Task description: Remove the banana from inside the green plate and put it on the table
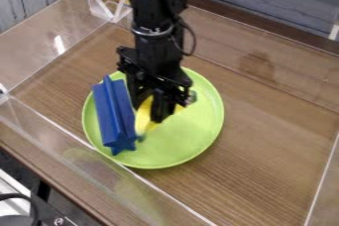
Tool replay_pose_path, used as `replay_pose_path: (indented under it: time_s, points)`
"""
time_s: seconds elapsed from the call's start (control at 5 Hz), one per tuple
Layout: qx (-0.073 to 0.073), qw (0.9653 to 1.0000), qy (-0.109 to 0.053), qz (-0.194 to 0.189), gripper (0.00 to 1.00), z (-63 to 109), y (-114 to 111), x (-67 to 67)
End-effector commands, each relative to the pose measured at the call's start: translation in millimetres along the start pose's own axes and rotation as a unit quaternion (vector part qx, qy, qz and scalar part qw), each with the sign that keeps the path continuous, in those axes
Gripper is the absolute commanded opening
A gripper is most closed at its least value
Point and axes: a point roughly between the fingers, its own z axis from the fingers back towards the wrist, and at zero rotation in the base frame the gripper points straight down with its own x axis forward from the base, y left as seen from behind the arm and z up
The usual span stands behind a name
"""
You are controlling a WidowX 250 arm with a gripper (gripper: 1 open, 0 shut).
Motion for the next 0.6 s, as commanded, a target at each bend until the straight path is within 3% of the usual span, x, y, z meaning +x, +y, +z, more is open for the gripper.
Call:
replay_pose_path:
  time_s: [0.0, 0.4]
  points:
    - [0.004, 0.9996, -0.022, 0.015, 0.0, 6.5, -3.0, -0.9]
    - [0.002, 0.9984, -0.026, 0.049, 0.0, 12.1, -4.5, -4.8]
